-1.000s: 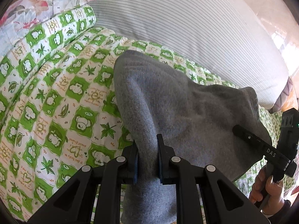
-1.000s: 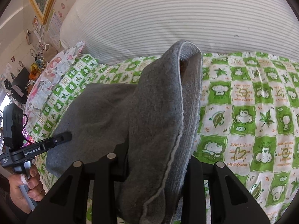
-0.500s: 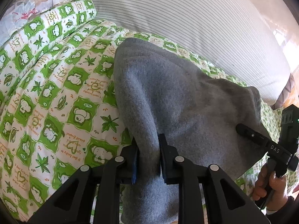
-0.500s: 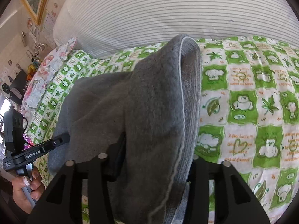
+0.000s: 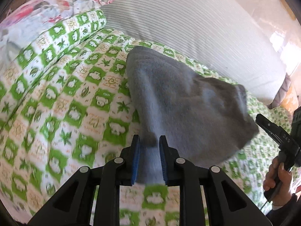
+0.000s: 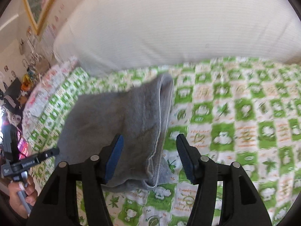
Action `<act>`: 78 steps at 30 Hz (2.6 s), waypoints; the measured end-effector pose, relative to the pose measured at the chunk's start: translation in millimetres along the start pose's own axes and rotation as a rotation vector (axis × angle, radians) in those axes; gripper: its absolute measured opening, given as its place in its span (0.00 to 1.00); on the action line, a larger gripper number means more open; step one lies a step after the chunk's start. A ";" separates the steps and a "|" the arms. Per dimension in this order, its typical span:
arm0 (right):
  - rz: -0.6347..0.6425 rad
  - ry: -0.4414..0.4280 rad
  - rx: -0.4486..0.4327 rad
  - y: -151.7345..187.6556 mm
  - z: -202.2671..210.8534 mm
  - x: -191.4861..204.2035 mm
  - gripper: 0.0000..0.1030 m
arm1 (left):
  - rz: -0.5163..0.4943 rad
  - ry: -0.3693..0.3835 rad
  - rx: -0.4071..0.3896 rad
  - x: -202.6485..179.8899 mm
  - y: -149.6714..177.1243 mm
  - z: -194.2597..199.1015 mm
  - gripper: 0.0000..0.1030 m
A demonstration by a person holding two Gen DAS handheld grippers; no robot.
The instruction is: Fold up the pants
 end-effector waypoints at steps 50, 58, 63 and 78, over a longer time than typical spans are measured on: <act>0.290 -0.033 0.016 9.9 51.2 85.5 0.80 | -0.124 -0.163 -0.063 -19.2 14.2 63.0 0.76; 0.291 -0.056 0.029 14.8 55.2 85.6 0.85 | -0.163 -0.200 -0.105 -24.1 15.6 74.8 0.79; 0.308 -0.093 0.043 16.4 54.0 85.6 0.85 | -0.181 -0.212 -0.109 -26.0 16.5 78.2 0.80; 0.305 -0.120 0.095 20.5 43.5 83.4 0.92 | -0.201 -0.233 -0.109 -28.5 18.8 82.2 0.81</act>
Point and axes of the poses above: each gripper's, at about its wrist camera, not at the fingertips, and z roughly against the way its jaws point, x to its left, y to its underside, the point moved 5 cm from there along -z, roughly the way its jaws point, and after that the axes turned 5 degrees about z, right-handed, at the moved point
